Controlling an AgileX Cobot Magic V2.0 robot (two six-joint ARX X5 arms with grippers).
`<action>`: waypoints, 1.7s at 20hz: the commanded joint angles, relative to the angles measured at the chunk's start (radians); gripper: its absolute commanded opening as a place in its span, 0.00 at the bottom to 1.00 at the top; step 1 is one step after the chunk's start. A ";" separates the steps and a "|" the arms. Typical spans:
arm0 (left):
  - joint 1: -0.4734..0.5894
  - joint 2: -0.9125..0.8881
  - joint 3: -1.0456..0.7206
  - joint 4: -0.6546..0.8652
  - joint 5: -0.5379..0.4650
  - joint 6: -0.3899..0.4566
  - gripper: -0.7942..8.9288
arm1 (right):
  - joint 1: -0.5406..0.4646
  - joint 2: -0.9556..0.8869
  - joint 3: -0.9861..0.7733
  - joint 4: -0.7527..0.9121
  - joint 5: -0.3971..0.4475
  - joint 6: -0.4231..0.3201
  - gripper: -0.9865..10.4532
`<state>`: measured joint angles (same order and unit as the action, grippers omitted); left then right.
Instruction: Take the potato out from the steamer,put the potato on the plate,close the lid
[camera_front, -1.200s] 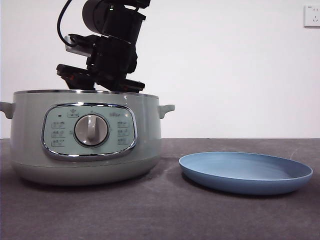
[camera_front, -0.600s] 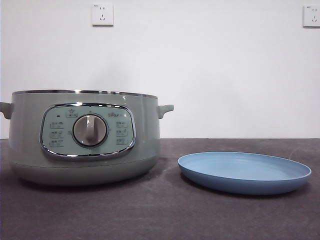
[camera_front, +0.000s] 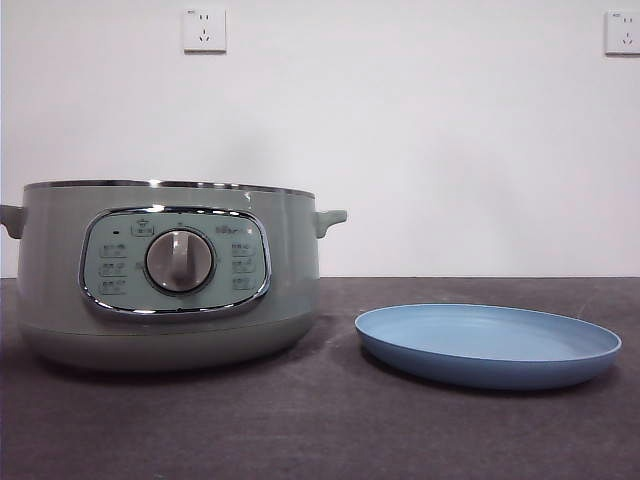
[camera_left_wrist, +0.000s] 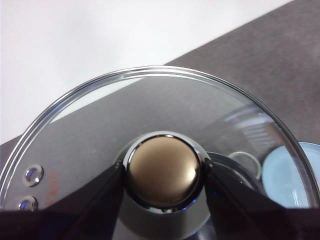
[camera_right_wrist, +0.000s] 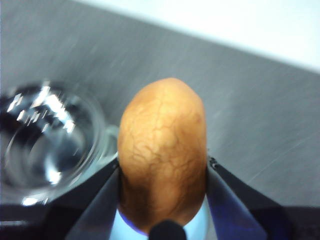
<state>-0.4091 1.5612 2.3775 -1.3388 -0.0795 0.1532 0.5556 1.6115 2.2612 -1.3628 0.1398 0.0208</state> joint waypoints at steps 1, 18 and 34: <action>-0.002 -0.012 0.011 -0.050 0.029 0.006 0.07 | 0.002 0.015 -0.135 -0.019 -0.069 0.018 0.08; -0.002 -0.012 0.011 -0.051 0.036 0.006 0.07 | -0.079 0.039 -1.041 0.576 -0.090 0.024 0.08; -0.002 -0.012 0.011 -0.051 0.089 0.005 0.07 | -0.113 0.089 -1.153 0.669 -0.140 0.034 0.64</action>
<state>-0.4091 1.5612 2.3775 -1.3388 0.0017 0.1532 0.4454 1.6802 1.1217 -0.6865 -0.0006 0.0410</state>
